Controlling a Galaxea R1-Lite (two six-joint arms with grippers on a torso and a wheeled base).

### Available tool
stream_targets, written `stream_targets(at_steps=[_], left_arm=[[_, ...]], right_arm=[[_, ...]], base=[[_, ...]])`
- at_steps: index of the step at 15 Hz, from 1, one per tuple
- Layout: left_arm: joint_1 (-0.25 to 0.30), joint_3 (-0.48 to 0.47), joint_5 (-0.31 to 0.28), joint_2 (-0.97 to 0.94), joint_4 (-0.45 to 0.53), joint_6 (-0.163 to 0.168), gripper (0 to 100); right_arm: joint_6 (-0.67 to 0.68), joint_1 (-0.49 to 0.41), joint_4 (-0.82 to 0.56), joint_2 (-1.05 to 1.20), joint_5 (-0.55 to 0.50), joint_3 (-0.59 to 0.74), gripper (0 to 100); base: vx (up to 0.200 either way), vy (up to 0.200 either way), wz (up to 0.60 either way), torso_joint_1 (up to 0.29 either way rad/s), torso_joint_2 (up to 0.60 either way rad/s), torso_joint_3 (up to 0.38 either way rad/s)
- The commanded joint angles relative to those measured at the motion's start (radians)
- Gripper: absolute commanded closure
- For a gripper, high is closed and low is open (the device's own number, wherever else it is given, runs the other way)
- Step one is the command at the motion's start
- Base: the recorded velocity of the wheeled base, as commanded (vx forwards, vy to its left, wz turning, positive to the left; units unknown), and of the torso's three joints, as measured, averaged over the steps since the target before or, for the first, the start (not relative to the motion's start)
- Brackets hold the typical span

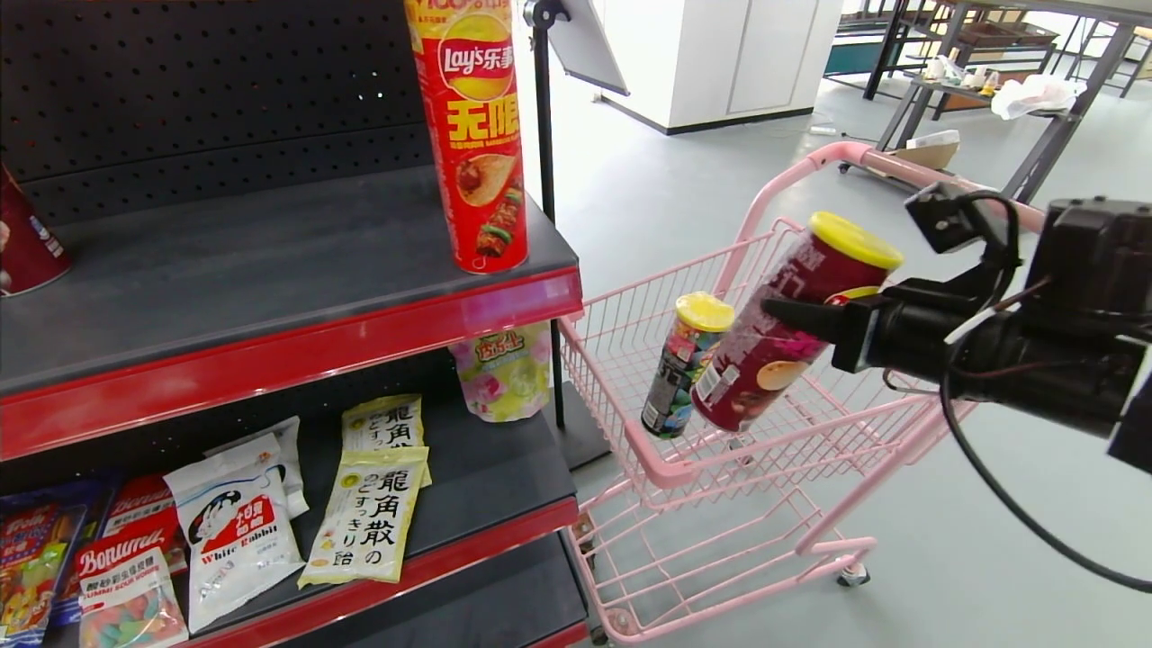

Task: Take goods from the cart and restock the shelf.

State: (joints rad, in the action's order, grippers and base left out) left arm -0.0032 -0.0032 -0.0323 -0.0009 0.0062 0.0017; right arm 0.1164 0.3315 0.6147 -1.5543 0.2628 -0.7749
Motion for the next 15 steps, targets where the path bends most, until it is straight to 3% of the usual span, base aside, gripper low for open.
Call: stream_targets(at_steps=[1, 2, 3, 5, 8, 15], left_arm=[[0.0, 0.0, 0.0, 0.002, 0.0, 0.0, 0], [0.0, 0.0, 0.0, 0.002, 0.0, 0.0, 0], [0.0, 0.0, 0.0, 0.005, 0.0, 0.0, 0], [-0.003, 0.0, 0.0, 0.016, 0.0, 0.001, 0], [-0.003, 0.0, 0.0, 0.018, 0.0, 0.003, 0], [-0.004, 0.0, -0.001, 0.027, 0.0, 0.003, 0]], right_arm=[[-0.061, -0.006, -0.213, 0.246, -0.023, -0.083, 100], [-0.084, -0.006, -0.288, 0.292, -0.048, -0.084, 100], [-0.142, -0.014, -0.504, 0.416, -0.145, -0.09, 100], [-0.146, -0.025, -0.696, 0.563, -0.175, -0.044, 100], [-0.132, 0.029, -0.717, 0.686, -0.117, 0.057, 100], [-0.149, 0.029, -0.713, 0.661, -0.125, 0.097, 100]], base=[[0.0, 0.0, 0.0, 0.0, 0.0, 0.0], [0.0, 0.0, 0.0, 0.0, 0.0, 0.0], [0.0, 0.0, 0.0, 0.0, 0.0, 0.0], [0.0, 0.0, 0.0, 0.0, 0.0, 0.0], [0.0, 0.0, 0.0, 0.0, 0.0, 0.0], [0.0, 0.0, 0.0, 0.0, 0.0, 0.0]])
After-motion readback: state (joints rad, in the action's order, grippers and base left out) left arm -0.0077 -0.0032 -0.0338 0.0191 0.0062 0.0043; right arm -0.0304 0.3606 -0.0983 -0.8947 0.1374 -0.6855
